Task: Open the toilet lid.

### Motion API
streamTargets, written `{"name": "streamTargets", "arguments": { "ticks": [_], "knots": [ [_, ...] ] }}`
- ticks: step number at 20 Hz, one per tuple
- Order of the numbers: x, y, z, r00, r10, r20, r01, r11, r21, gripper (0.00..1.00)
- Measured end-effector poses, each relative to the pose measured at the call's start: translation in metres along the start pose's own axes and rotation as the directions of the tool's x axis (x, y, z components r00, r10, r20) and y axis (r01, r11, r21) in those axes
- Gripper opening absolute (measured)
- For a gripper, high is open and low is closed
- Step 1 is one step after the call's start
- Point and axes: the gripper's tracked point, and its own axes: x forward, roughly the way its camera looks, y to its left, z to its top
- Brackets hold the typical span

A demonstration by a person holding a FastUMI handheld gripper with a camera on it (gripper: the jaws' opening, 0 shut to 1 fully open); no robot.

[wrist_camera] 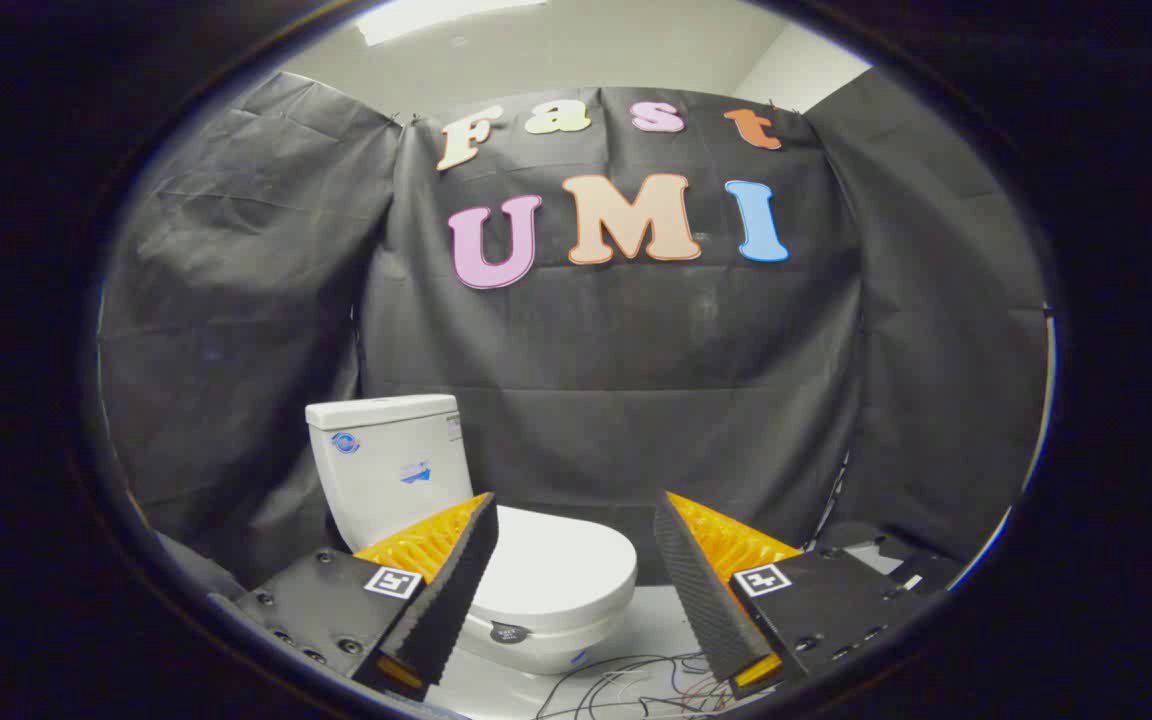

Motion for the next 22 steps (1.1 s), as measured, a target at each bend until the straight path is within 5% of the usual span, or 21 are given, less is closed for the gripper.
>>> {"name": "streamTargets", "arguments": {
  "ticks": [22],
  "knots": [
    [0.0083,0.0034,-0.0059,1.000,-0.007,-0.019,0.007,1.000,-0.026,0.97]
  ]
}}
